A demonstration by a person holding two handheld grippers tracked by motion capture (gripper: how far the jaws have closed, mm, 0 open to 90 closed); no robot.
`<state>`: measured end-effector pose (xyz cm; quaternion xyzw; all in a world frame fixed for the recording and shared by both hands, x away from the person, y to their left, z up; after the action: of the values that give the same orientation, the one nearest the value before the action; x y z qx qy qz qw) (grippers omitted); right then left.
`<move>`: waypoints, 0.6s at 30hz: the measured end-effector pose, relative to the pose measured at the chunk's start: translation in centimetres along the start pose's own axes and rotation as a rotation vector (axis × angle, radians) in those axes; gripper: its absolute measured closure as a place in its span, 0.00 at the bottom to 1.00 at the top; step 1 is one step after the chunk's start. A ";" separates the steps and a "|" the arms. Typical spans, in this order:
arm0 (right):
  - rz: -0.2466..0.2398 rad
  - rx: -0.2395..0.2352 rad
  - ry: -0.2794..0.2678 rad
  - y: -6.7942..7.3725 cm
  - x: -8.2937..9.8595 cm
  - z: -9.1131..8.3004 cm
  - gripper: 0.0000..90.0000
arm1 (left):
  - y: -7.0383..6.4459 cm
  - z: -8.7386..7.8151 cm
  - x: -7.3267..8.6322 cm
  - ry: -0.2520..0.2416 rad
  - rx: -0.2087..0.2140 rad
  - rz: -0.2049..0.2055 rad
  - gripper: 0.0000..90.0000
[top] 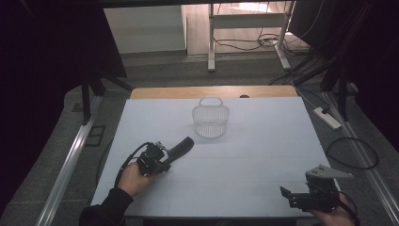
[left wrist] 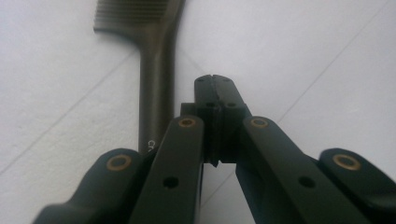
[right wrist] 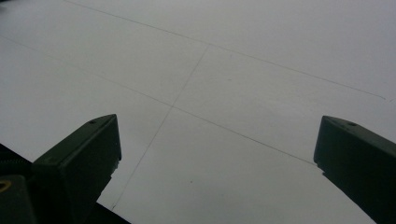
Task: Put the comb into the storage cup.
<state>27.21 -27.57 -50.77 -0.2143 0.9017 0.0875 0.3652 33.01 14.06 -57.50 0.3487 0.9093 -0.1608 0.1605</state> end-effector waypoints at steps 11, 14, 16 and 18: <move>0.000 -0.001 0.004 0.0 0.0 0.0 0.01 | -0.6 -1.7 -1.3 -0.051 -0.003 0.012 0.99; 0.001 -0.001 0.006 0.0 0.0 0.1 0.01 | -0.7 -2.4 -1.6 -0.067 -0.004 0.015 0.98; 0.000 -0.002 0.007 0.0 0.0 0.1 0.01 | -0.8 -2.7 -1.8 -0.072 -0.006 0.021 0.97; -0.001 -0.002 0.007 0.0 0.0 0.1 0.02 | -0.9 -2.8 -1.9 -0.071 -0.015 0.029 0.97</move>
<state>27.23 -27.53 -50.86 -0.2156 0.9028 0.0876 0.3618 33.23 13.50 -54.07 0.3546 0.8990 -0.1639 0.1978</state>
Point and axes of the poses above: each handheld gripper's, and its own axes: z roughly forward along the jaws, x roughly out of its underside, y roughly to its left, the point moved 9 cm from there along z, roughly forward along the jaws, and after that the axes turned 2 degrees about x, right-handed, at the moved point
